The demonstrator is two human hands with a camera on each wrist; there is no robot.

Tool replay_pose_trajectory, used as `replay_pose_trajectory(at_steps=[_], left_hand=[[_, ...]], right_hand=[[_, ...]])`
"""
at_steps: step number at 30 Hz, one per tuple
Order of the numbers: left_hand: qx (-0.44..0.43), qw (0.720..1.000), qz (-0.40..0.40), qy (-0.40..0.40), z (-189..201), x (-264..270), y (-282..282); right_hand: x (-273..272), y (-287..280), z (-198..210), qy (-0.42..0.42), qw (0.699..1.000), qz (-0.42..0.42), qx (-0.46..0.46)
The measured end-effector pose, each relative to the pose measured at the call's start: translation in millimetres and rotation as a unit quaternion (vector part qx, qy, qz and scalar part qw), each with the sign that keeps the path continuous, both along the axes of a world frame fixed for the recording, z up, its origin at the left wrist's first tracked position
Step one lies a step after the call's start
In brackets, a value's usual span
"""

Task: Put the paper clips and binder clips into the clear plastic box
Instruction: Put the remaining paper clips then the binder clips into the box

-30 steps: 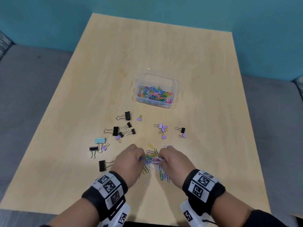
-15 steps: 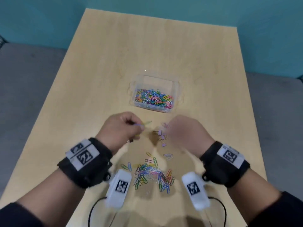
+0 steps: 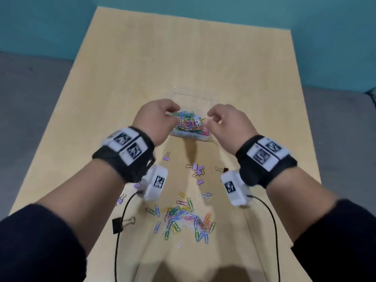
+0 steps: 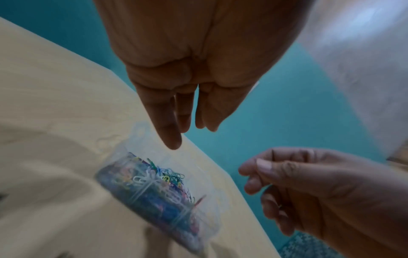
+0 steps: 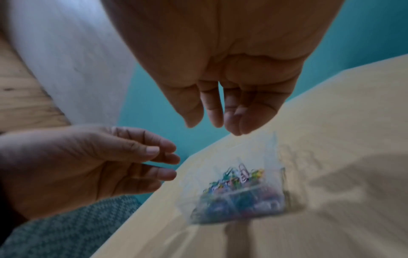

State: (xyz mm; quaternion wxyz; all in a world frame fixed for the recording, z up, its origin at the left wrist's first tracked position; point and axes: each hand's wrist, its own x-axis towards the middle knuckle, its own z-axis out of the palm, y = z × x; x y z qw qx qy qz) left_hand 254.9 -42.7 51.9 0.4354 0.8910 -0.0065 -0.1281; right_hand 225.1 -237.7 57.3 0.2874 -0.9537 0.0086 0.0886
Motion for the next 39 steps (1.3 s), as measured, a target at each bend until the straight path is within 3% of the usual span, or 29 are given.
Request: replay_pose_trajectory(at_steps=[3,5,8,12,14,16,18,21,24,27,34,39], left_hand=[[0.015,1.0,-0.018,-0.002,-11,-53,20],[0.078,0.99,-0.118,-0.015,-25,-98,29],[0.133,0.958,-0.253,-0.019,-52,-145,33],[0.222,0.901,-0.36,-0.1,-79,-165,21],[0.239,0.885,-0.385,-0.106,-86,-170,19],[0.232,0.889,-0.375,-0.121,-80,-178,23],[0.209,0.91,-0.335,-0.122,-67,-189,35],[0.209,0.946,-0.236,-0.074,-55,-211,54],[0.263,0.943,-0.202,0.023,-56,-230,58],[0.297,0.933,-0.202,0.025,-62,-230,44],[0.224,0.957,-0.183,0.029,-76,-202,15],[0.222,0.958,-0.18,-0.003,-83,-193,13]], right_hand=[[-54,-9,-17,0.002,0.999,0.038,-0.005],[-97,-8,-32,0.055,0.991,0.112,-0.043],[-146,-1,-49,0.08,0.969,0.216,-0.089],[-173,10,-65,0.053,0.955,0.253,-0.143],[-182,14,-71,0.07,0.944,0.275,-0.168],[-191,15,-72,0.074,0.939,0.292,-0.166],[-199,12,-68,0.062,0.945,0.29,-0.136],[-213,0,-66,0.046,0.978,0.188,-0.083],[-224,-8,-68,0.126,0.984,0.09,-0.084],[-221,7,-72,0.145,0.981,0.101,-0.076],[-185,47,-77,0.113,0.982,0.134,-0.07],[-173,53,-79,0.072,0.983,0.143,-0.087]])
